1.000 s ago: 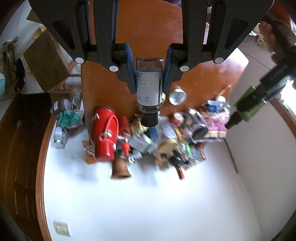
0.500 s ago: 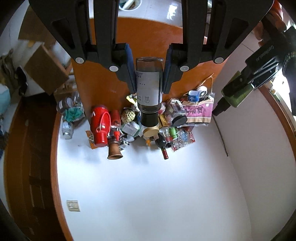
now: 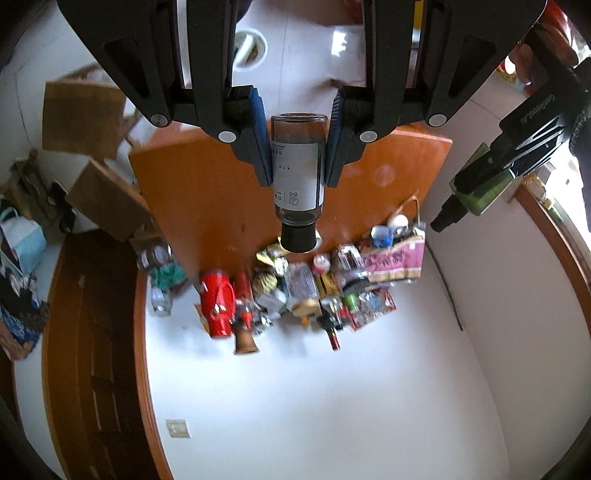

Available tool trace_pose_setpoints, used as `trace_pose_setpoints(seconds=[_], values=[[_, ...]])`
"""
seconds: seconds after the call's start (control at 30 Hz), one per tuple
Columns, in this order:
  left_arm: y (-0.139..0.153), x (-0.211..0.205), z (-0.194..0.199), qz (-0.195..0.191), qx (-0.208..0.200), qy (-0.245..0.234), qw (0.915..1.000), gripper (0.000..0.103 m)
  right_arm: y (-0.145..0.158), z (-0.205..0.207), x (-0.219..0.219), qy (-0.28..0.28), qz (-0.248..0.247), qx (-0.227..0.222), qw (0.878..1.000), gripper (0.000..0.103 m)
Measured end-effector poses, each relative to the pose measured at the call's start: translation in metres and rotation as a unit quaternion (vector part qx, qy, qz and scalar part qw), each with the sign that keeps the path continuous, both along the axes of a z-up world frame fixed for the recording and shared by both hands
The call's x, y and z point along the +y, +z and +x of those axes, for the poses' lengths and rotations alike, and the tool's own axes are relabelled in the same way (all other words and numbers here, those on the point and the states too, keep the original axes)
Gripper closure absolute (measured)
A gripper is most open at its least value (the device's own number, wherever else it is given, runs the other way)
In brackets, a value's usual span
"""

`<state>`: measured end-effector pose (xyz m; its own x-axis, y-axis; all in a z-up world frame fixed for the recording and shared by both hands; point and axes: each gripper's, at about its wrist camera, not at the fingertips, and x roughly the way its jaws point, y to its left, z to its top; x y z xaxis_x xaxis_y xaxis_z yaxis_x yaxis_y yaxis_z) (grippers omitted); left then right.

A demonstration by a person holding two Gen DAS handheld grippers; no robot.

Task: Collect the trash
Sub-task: 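Lift both bottles and carry them over the white bucket, then open both tools to drop the two bottles into the bucket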

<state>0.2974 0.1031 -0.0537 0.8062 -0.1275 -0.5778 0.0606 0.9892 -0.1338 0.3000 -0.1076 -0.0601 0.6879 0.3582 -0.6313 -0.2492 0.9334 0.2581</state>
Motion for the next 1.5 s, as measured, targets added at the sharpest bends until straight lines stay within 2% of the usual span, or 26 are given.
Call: trace_pose_setpoints(seconds=[0.1, 0.27, 0.43, 0.53, 0.77, 0.93, 1.13, 1.27, 1.33, 1.37, 1.5], values=[[-0.007, -0.009, -0.004, 0.008, 0.013, -0.009, 0.9998, 0.062, -0.009, -0.007, -0.006, -0.001, 0.003, 0.022, 1.000, 0.077], [-0.029, -0.020, -0.005, 0.001, 0.043, -0.005, 0.9990, 0.062, -0.033, -0.004, -0.011, 0.013, -0.006, 0.051, 0.999, 0.077], [-0.073, -0.030, 0.006, -0.011, 0.101, 0.016, 0.9947, 0.062, -0.073, 0.010, -0.019, 0.039, -0.015, 0.094, 0.995, 0.077], [-0.110, -0.036, 0.016, -0.022, 0.139, 0.021, 0.9898, 0.062, -0.099, 0.016, -0.023, 0.053, -0.029, 0.113, 0.992, 0.077], [-0.204, -0.049, 0.037, -0.036, 0.209, 0.035, 0.9766, 0.062, -0.184, 0.036, -0.025, 0.080, -0.059, 0.173, 0.980, 0.077], [-0.283, -0.048, 0.043, -0.053, 0.263, 0.051, 0.9619, 0.062, -0.257, 0.047, -0.023, 0.093, -0.077, 0.226, 0.967, 0.077], [-0.367, -0.041, 0.044, -0.064, 0.320, 0.056, 0.9436, 0.062, -0.323, 0.057, -0.018, 0.103, -0.082, 0.267, 0.955, 0.077], [-0.399, -0.038, 0.046, -0.068, 0.337, 0.057, 0.9372, 0.062, -0.342, 0.066, -0.014, 0.108, -0.076, 0.283, 0.950, 0.075], [-0.412, -0.040, 0.048, -0.074, 0.343, 0.056, 0.9348, 0.062, -0.350, 0.072, -0.016, 0.103, -0.067, 0.302, 0.945, 0.063], [-0.415, -0.038, 0.051, -0.077, 0.345, 0.054, 0.9337, 0.062, -0.353, 0.073, -0.018, 0.096, -0.064, 0.304, 0.946, 0.060], [-0.427, -0.048, 0.058, -0.085, 0.350, 0.045, 0.9318, 0.062, -0.355, 0.075, -0.026, 0.077, -0.072, 0.307, 0.946, 0.059]])
